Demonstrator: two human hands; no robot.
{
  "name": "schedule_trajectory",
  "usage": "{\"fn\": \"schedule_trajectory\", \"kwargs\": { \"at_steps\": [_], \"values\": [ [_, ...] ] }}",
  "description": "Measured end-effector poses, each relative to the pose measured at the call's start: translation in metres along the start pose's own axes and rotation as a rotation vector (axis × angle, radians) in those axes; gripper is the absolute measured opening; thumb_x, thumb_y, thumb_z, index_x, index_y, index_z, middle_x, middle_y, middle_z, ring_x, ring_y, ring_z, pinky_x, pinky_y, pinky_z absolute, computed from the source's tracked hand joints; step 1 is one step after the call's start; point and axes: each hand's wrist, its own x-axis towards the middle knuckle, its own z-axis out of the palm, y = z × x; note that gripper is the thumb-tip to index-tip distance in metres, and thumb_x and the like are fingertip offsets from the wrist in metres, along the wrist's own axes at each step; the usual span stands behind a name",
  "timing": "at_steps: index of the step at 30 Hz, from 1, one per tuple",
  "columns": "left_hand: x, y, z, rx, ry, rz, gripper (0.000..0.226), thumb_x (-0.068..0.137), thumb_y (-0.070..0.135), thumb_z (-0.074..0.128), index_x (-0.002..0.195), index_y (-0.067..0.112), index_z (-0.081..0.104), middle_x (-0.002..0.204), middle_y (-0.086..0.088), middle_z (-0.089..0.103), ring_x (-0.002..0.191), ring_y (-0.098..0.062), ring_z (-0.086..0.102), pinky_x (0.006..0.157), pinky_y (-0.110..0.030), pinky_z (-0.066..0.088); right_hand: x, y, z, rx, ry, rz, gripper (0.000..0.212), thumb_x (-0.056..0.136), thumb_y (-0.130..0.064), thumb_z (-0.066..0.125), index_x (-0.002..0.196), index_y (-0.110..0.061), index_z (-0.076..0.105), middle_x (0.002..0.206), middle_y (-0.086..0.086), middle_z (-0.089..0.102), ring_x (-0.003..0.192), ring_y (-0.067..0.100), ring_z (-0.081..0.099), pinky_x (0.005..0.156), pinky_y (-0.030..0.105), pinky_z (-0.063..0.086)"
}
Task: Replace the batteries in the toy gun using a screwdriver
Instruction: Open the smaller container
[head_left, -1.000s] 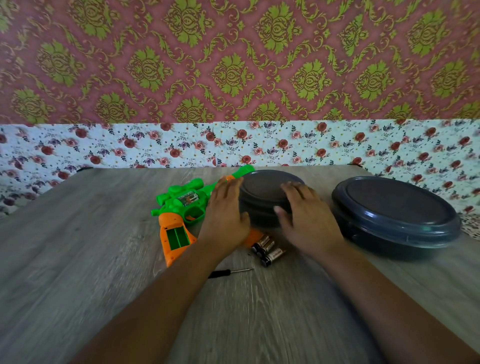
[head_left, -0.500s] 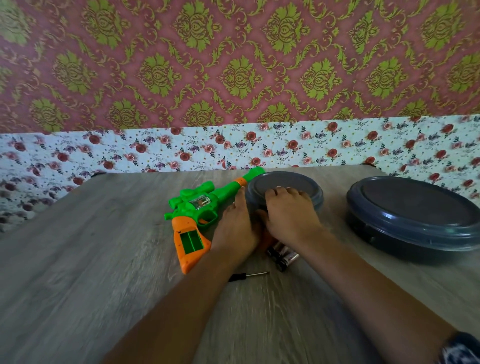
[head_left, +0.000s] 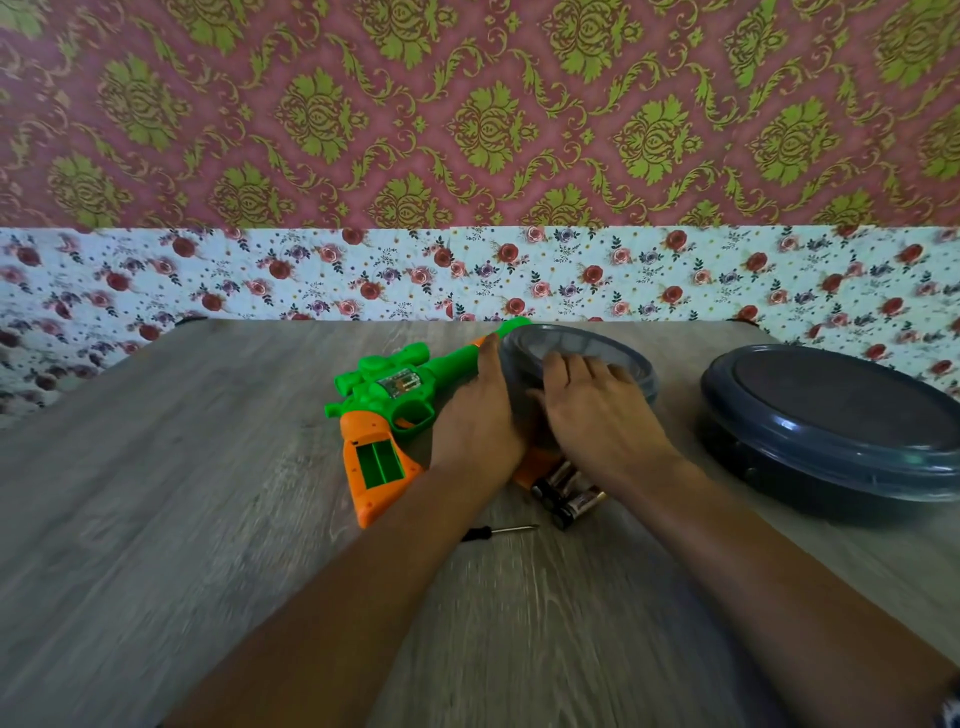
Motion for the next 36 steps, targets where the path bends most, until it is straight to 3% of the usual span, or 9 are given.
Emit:
{"fn": "schedule_trajectory", "kwargs": {
  "at_steps": [3, 7, 11, 14, 17, 25, 32, 36],
  "values": [
    [0.002, -0.001, 0.001, 0.005, 0.012, 0.009, 0.072, 0.090, 0.026, 0.056, 0.147, 0.015, 0.013, 0.109, -0.017, 0.066, 0.100, -0.037, 0.062, 0.072, -0.038, 0.045, 0.001, 0.000, -0.001, 0.024, 0.015, 0.005, 0.042, 0.088, -0.026, 0.032, 0.098, 0.004, 0.060, 0.073, 0.018, 0.066, 0.063, 0.033, 0.065, 0.055, 0.038, 0.055],
    [0.009, -0.004, 0.002, 0.023, -0.020, 0.022, 0.066, 0.089, 0.025, 0.058, 0.143, 0.014, 0.022, 0.108, -0.015, 0.066, 0.099, -0.036, 0.063, 0.070, -0.037, 0.043, 0.003, 0.001, -0.003, 0.014, 0.081, -0.004, 0.042, 0.086, -0.024, 0.031, 0.097, 0.004, 0.061, 0.072, 0.017, 0.066, 0.062, 0.031, 0.066, 0.053, 0.037, 0.054],
    [0.009, -0.014, 0.004, 0.094, -0.051, 0.009, 0.072, 0.087, 0.026, 0.061, 0.145, 0.015, 0.020, 0.115, -0.016, 0.064, 0.103, -0.037, 0.062, 0.071, -0.038, 0.043, 0.007, 0.002, -0.009, 0.121, 0.080, 0.030, 0.048, 0.091, -0.029, 0.025, 0.098, 0.004, 0.059, 0.076, 0.020, 0.066, 0.065, 0.032, 0.066, 0.053, 0.038, 0.054],
    [0.006, -0.018, 0.007, 0.121, -0.076, 0.000, 0.080, 0.087, 0.028, 0.062, 0.149, 0.021, 0.011, 0.116, -0.015, 0.064, 0.104, -0.035, 0.062, 0.071, -0.038, 0.044, 0.010, 0.009, -0.016, 0.234, 0.109, 0.089, 0.049, 0.093, -0.032, 0.024, 0.109, 0.004, 0.052, 0.093, 0.023, 0.065, 0.083, 0.037, 0.065, 0.066, 0.042, 0.053],
    [0.003, -0.014, 0.010, 0.125, -0.101, 0.020, 0.081, 0.086, 0.034, 0.063, 0.149, 0.025, 0.013, 0.119, -0.013, 0.063, 0.106, -0.032, 0.062, 0.080, -0.040, 0.050, 0.004, 0.021, -0.013, 0.293, 0.119, 0.115, 0.038, 0.096, -0.027, 0.037, 0.121, 0.000, 0.046, 0.109, 0.021, 0.060, 0.100, 0.035, 0.059, 0.081, 0.042, 0.048],
    [0.000, -0.014, 0.005, 0.090, -0.150, -0.020, 0.081, 0.083, 0.051, 0.061, 0.147, 0.025, 0.019, 0.129, -0.010, 0.057, 0.115, -0.030, 0.057, 0.093, -0.044, 0.049, -0.007, 0.045, 0.003, 0.485, 0.117, 0.342, 0.030, 0.094, -0.015, 0.048, 0.122, -0.003, 0.050, 0.121, 0.016, 0.050, 0.109, 0.031, 0.050, 0.093, 0.043, 0.044],
    [-0.003, -0.004, -0.005, 0.210, -0.144, -0.072, 0.084, 0.084, 0.041, 0.066, 0.144, 0.008, 0.016, 0.132, -0.016, 0.051, 0.123, -0.032, 0.049, 0.097, -0.045, 0.046, -0.010, 0.047, 0.012, 0.450, 0.028, 0.390, 0.036, 0.095, -0.018, 0.044, 0.128, -0.004, 0.044, 0.125, 0.016, 0.048, 0.114, 0.031, 0.048, 0.095, 0.041, 0.041],
    [-0.001, 0.009, -0.020, 0.287, -0.155, -0.090, 0.062, 0.086, 0.039, 0.065, 0.133, 0.009, 0.038, 0.127, -0.014, 0.049, 0.120, -0.032, 0.048, 0.093, -0.041, 0.043, -0.010, 0.047, 0.008, 0.452, -0.024, 0.398, 0.040, 0.096, -0.018, 0.043, 0.133, -0.003, 0.040, 0.132, 0.017, 0.046, 0.120, 0.031, 0.044, 0.102, 0.041, 0.037]
  ]
}}
